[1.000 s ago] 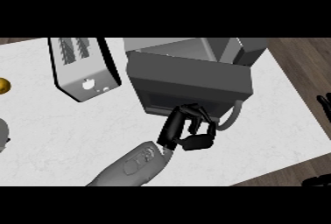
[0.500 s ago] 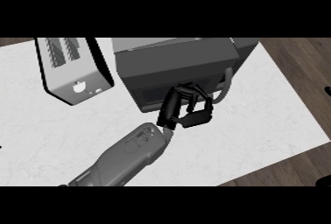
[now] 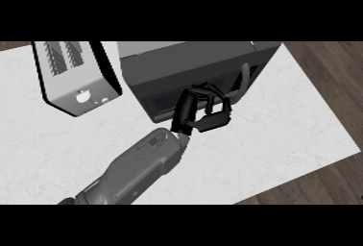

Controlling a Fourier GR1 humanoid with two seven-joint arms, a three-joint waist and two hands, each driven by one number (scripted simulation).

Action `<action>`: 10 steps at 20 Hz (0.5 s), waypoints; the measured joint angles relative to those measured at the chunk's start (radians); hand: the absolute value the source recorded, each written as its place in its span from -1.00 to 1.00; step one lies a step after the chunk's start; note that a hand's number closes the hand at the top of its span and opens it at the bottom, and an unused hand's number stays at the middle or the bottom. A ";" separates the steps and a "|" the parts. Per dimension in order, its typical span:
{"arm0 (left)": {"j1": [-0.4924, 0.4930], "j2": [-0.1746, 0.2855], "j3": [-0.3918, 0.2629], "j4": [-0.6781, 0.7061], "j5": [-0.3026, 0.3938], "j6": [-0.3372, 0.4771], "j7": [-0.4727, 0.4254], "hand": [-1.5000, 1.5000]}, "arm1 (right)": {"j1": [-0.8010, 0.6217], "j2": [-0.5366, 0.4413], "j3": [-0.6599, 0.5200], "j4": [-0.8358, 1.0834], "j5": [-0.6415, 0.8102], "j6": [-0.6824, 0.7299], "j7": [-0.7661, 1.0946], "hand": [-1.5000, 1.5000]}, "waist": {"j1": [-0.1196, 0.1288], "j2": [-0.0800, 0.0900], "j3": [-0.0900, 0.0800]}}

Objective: Pick up the milk, place it into the microwave and close the microwave

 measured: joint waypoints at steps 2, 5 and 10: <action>-0.003 0.000 -0.003 0.002 0.017 -0.007 -0.015 1.00 | -0.011 -0.010 -0.007 0.007 -0.012 0.005 0.005 -1.00 | 0.001 0.002 0.001; -0.005 0.000 -0.006 0.009 0.039 -0.011 -0.041 1.00 | -0.022 -0.022 -0.017 0.014 -0.029 0.011 0.013 -1.00 | -0.002 0.002 0.002; -0.010 0.000 -0.014 0.018 0.069 -0.013 -0.081 1.00 | -0.043 -0.048 -0.034 0.029 -0.047 0.018 0.027 -1.00 | -0.005 0.005 0.003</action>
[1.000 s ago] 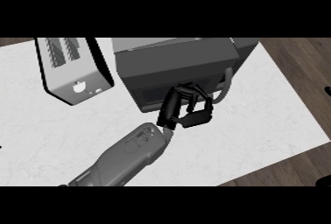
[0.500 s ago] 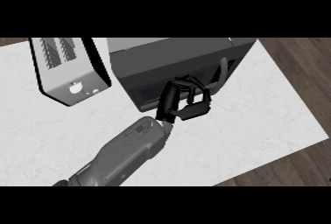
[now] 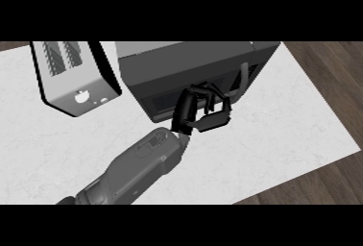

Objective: Pick up the milk, place it into the microwave and close the microwave

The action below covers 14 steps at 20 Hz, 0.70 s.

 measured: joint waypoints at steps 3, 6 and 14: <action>-0.003 0.000 -0.005 0.004 0.018 0.000 -0.019 1.00 | -0.012 -0.014 -0.010 0.012 -0.008 0.004 0.006 -1.00 | -0.001 0.001 0.001; -0.007 0.000 -0.012 0.010 0.032 -0.005 -0.041 1.00 | -0.027 -0.033 -0.024 0.023 -0.016 0.006 0.011 -1.00 | 0.000 0.003 0.001; -0.014 0.000 -0.025 0.021 0.070 -0.007 -0.087 1.00 | -0.059 -0.078 -0.057 0.056 -0.028 0.015 0.017 -1.00 | -0.002 0.006 0.004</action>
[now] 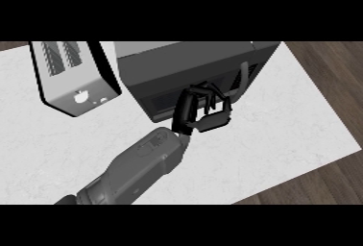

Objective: Pick up the milk, place it into the microwave and close the microwave

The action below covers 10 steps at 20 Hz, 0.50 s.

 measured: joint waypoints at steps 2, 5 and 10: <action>-0.002 0.000 -0.004 0.003 0.008 0.001 -0.011 1.00 | -0.006 -0.009 -0.006 0.011 -0.005 0.005 0.000 -1.00 | 0.000 0.001 0.001; -0.005 0.000 -0.008 0.006 0.021 0.003 -0.025 1.00 | -0.018 -0.030 -0.019 0.021 -0.001 0.009 0.000 -1.00 | -0.001 0.002 0.002; -0.013 0.000 -0.022 0.012 0.041 -0.002 -0.045 1.00 | -0.039 -0.071 -0.038 0.039 0.017 0.010 -0.003 -1.00 | 0.003 0.005 0.002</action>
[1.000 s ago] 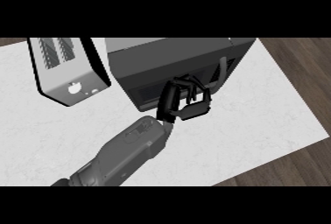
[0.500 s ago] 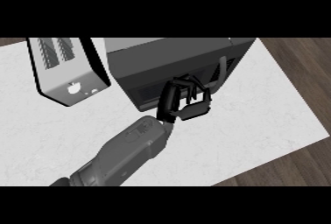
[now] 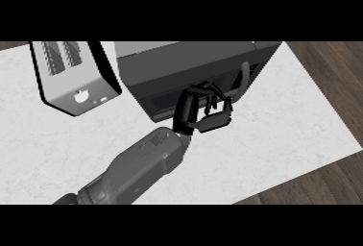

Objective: Pick up the milk, place it into the microwave and close the microwave

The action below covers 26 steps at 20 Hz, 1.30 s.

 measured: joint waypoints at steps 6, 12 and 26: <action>-0.008 0.000 -0.012 0.003 0.024 0.002 -0.022 1.00 | -0.017 -0.025 -0.015 0.036 -0.002 0.007 0.000 -1.00 | 0.003 0.004 0.003; -0.019 0.000 -0.029 0.004 0.050 -0.002 -0.031 1.00 | -0.037 -0.032 -0.019 0.086 -0.030 0.019 0.009 -1.00 | 0.011 0.009 0.004; -0.043 0.000 -0.065 0.018 0.105 -0.009 -0.054 1.00 | -0.091 -0.064 -0.030 0.181 -0.096 0.049 0.038 -1.00 | 0.021 0.012 0.005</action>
